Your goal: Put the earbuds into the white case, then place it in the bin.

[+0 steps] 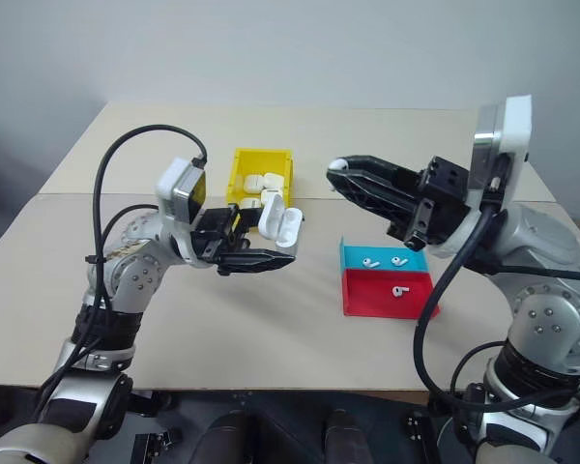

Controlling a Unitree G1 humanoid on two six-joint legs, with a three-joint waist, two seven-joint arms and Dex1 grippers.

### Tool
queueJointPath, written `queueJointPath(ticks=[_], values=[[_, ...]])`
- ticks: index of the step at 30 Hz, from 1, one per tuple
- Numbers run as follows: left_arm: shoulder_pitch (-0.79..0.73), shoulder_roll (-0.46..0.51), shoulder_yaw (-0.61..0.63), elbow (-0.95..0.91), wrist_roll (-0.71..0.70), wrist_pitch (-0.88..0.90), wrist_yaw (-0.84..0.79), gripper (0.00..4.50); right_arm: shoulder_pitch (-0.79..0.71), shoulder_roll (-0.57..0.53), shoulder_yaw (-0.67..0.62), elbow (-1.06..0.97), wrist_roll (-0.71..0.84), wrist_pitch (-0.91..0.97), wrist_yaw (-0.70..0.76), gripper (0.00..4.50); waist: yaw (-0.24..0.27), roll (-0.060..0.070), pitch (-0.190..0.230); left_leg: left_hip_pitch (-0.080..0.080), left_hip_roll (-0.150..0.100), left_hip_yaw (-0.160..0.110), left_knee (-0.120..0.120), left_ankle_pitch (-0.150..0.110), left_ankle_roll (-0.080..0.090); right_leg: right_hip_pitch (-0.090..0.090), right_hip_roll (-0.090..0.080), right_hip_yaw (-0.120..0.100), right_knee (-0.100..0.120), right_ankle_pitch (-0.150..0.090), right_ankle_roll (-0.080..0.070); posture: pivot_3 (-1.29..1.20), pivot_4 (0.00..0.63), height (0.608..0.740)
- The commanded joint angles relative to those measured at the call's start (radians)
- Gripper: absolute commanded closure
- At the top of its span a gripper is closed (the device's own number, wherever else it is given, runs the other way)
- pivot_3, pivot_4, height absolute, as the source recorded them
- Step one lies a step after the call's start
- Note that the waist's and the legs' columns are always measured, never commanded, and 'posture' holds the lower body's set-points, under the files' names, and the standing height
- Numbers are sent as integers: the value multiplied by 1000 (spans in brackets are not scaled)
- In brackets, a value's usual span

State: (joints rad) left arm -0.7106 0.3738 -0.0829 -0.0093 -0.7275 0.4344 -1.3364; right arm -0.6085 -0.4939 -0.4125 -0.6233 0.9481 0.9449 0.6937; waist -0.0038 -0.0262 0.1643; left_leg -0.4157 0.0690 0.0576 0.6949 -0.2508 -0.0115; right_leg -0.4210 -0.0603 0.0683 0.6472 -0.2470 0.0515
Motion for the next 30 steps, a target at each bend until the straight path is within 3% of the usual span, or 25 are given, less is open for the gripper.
queueJointPath(ticks=[1,21,30], values=[[-27,-10,9,-12,1,-17,-9,1728,6,19,68,-53,28,-34,-84,3876,-6,0,0,0,0,0,0,0,0,0,0,0,0,0,0,0,150,740],[-16,-2,35,-31,19,-34,13,1728,102,-133,244,-31,-63,-169,-27,3876,-9,0,0,-1,0,-1,0,0,0,0,0,0,-1,0,0,0,150,740],[-10,-4,35,-39,25,-37,24,1728,105,-190,248,-10,-62,-205,27,921,-8,0,0,-1,0,-1,0,0,0,0,0,0,-1,0,0,0,150,740]])
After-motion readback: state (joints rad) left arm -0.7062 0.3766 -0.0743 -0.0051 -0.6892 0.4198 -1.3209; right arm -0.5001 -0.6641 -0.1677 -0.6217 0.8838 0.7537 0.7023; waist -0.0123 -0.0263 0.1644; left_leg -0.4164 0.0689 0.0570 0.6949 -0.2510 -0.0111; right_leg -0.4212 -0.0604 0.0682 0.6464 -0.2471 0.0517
